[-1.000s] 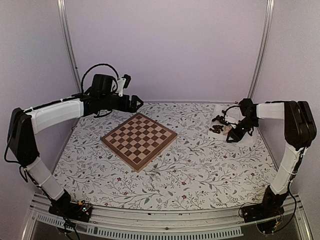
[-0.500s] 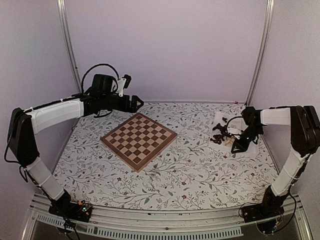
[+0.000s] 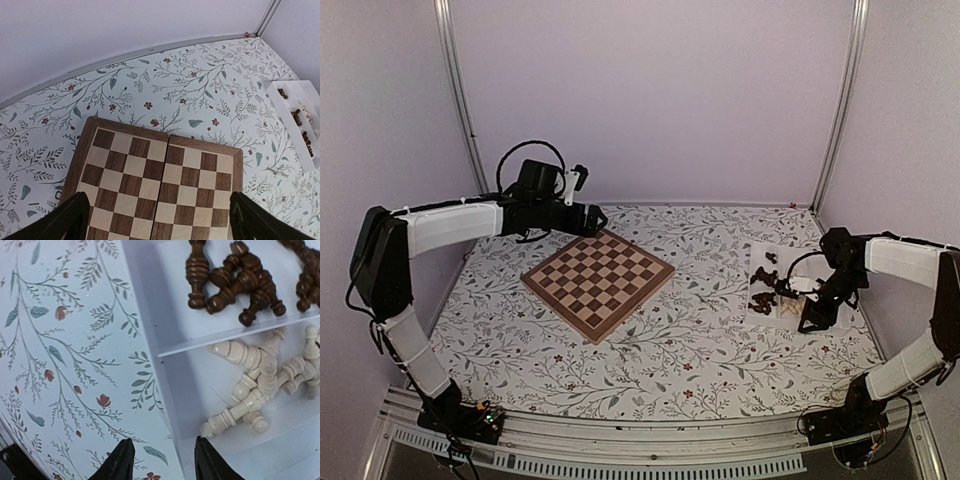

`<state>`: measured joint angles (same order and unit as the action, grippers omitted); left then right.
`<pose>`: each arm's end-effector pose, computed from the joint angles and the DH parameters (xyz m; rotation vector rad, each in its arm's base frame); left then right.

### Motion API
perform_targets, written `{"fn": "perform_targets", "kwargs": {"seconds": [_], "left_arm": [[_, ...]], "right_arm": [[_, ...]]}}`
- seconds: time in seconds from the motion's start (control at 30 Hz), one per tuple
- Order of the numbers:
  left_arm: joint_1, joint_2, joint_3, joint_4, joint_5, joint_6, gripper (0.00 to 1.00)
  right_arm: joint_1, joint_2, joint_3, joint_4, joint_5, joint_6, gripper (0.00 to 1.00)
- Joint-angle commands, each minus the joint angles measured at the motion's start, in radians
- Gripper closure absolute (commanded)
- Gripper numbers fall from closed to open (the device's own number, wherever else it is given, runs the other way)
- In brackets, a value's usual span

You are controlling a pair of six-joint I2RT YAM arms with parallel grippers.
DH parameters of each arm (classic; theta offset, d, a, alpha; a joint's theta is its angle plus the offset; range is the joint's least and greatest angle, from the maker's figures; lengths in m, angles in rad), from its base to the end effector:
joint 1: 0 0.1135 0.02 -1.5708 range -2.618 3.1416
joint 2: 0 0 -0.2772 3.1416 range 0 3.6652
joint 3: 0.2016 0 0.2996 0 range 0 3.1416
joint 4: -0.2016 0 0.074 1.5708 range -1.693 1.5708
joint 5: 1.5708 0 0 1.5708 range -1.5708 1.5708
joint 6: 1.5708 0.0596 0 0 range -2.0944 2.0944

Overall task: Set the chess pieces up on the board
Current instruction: Move the storage box to the center of the board, then move the chessboard to the center of the board.

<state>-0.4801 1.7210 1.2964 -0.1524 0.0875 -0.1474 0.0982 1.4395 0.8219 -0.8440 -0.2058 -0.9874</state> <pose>0.4104 -0.2196 0.2486 0.4121 2.1415 -0.4557 0.2697 0.0388 0.1357 -1.5369 2.5156 0.2055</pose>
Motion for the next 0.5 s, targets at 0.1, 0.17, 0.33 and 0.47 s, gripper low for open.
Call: {"fn": "perform_targets", "kwargs": {"seconds": [0.1, 0.17, 0.33, 0.47], "left_arm": [[0.143, 0.259, 0.195, -0.073, 0.045, -0.117, 0.01], [0.173, 0.332, 0.255, -0.094, 0.069, -0.14, 0.01], [0.203, 0.451, 0.358, -0.131, 0.082, -0.126, 0.01], [0.208, 0.535, 0.451, -0.201, 0.201, -0.089, 0.01]], "right_arm": [[0.004, -0.139, 0.182, -0.181, -0.311, -0.026, 0.34], [0.004, -0.161, 0.201, -0.185, -0.388, -0.021, 0.31], [0.003, -0.181, 0.179, -0.144, -0.506, 0.003, 0.3], [0.004, -0.179, 0.152, -0.107, -0.533, 0.019, 0.3]]}}
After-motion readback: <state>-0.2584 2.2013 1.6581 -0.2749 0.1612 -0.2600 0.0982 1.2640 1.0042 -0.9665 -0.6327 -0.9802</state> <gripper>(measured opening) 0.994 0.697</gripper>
